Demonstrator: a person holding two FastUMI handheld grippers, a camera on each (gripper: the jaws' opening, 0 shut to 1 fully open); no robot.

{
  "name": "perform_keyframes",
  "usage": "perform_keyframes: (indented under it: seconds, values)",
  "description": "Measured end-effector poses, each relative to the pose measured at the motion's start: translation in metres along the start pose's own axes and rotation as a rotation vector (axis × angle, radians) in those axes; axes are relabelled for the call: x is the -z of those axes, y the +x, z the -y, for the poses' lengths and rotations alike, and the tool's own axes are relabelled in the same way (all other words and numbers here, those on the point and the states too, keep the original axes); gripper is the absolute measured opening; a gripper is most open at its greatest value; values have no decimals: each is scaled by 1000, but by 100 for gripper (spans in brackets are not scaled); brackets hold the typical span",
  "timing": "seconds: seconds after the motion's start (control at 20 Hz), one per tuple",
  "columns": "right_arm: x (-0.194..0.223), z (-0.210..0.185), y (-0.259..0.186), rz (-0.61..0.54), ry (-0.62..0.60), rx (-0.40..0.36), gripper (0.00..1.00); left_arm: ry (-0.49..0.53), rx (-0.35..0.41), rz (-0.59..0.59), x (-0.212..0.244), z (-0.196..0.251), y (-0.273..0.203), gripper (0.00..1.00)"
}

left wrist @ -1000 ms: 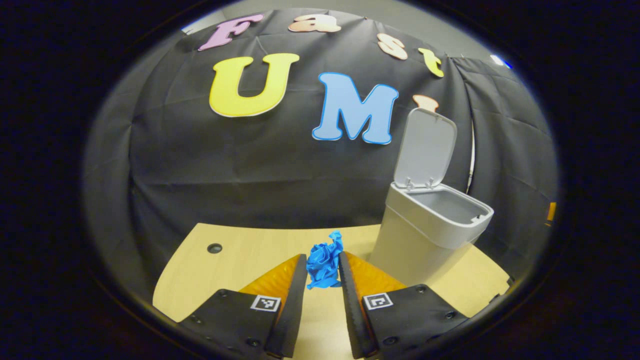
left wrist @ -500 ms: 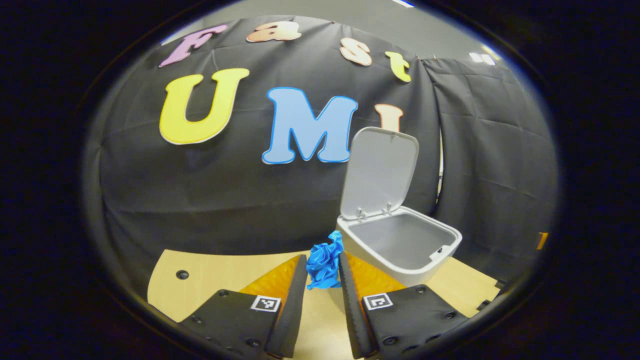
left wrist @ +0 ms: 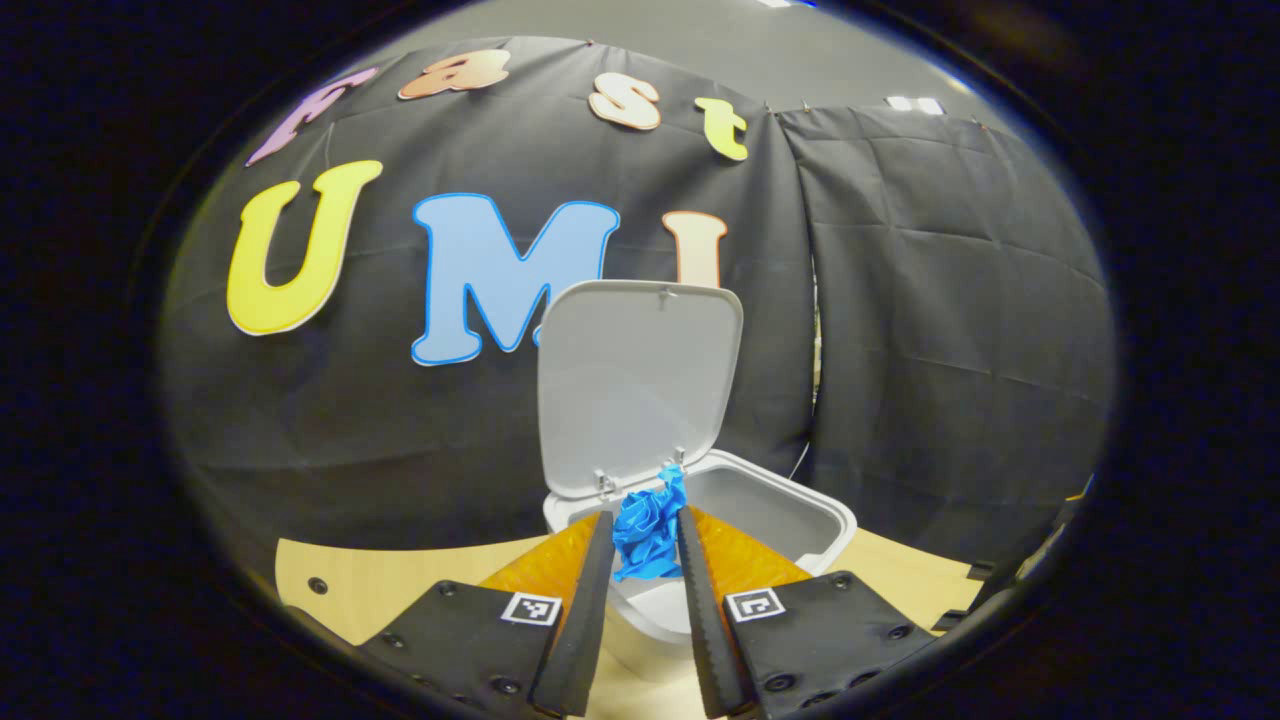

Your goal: Press the lid of the desktop garbage bin to open it, pick up the crumpled paper on the desktop and throw it into the bin, then pick up the pop can on the desktop and drop it into the bin, and finally close the garbage bin lid.

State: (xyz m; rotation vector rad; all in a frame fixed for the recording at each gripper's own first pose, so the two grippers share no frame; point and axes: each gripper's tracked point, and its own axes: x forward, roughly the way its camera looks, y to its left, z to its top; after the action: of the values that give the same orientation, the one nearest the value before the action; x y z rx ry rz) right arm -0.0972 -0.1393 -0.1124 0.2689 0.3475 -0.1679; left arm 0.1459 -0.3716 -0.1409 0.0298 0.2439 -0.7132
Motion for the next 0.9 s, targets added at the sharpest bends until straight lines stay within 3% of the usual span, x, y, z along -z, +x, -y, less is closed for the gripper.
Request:
perform_keyframes:
  seconds: [0.15,0.55,0.9]
  values:
    - [2,5,0,-5,1,11,100,12,11,-8,1,12,12,93]
    - [4,-2,10,-17,8,0,100,17,12,-1,1,6,11,95]
    - [12,-33,29,-48,-16,-76,100,15,-35,16,-2,-32,-16,91]
